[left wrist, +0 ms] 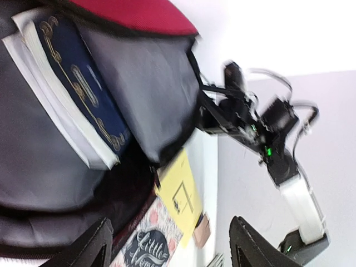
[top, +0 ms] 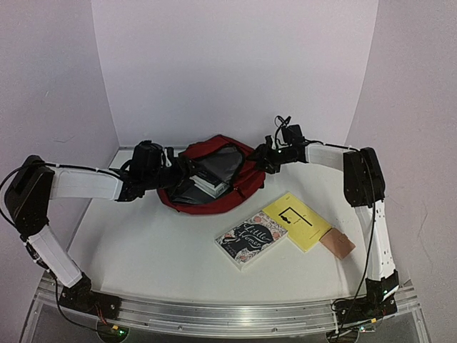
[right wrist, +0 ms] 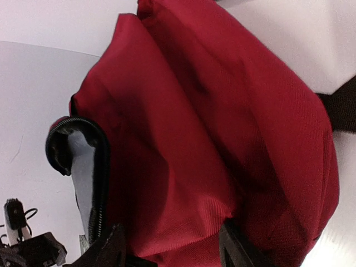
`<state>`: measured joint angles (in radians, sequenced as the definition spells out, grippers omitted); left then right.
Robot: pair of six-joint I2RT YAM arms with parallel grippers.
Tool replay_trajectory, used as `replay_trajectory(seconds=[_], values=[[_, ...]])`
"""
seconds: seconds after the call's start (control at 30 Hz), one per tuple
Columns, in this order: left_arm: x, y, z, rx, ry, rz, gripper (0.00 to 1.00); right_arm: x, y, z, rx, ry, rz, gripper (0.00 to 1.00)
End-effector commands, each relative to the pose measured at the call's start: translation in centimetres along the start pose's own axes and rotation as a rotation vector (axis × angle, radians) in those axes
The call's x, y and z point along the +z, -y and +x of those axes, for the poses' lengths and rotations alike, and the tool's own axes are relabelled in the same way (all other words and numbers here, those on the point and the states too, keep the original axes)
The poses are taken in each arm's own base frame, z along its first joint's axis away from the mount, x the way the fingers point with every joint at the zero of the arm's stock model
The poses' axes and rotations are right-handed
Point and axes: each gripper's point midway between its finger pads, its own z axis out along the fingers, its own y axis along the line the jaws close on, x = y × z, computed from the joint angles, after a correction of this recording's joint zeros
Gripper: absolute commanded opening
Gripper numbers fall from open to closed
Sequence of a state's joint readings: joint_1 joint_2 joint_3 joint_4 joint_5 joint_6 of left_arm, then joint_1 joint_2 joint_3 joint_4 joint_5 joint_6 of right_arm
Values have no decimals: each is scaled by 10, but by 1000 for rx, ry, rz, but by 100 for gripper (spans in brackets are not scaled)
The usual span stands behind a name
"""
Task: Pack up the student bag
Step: Place the book in the student bag, then pick up the book from the center of the board.
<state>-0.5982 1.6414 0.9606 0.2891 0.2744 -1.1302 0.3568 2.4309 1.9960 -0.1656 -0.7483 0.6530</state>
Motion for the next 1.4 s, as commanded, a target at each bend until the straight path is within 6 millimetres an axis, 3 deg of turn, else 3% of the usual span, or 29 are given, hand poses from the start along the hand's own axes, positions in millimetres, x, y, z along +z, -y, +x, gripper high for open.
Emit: replay_trajectory(seconds=[0.0, 0.1, 0.23, 0.37, 0.57, 0.93, 1.17, 1.37], values=[[-17, -5, 41, 99, -60, -36, 74, -41, -47, 1, -139, 12, -17, 68], [-24, -10, 70, 148, -106, -57, 75, -69, -46, 19, -186, -27, 25, 76], [-25, -22, 113, 160, -182, -84, 75, -96, -25, 68, -253, -132, 106, 83], [-19, -33, 148, 164, -243, -95, 75, -111, 3, 120, -261, -252, 159, 83], [-3, -47, 185, 148, -313, -101, 73, -122, 25, 166, -262, -373, 172, 79], [22, -61, 205, 108, -376, -99, 67, -120, 39, 216, -225, -505, 152, 69], [34, -59, 209, 114, -388, -86, 65, -112, 56, 239, -200, -571, 174, 67], [46, -55, 202, 145, -367, -93, 60, -109, 55, 267, -190, -636, 161, 61]])
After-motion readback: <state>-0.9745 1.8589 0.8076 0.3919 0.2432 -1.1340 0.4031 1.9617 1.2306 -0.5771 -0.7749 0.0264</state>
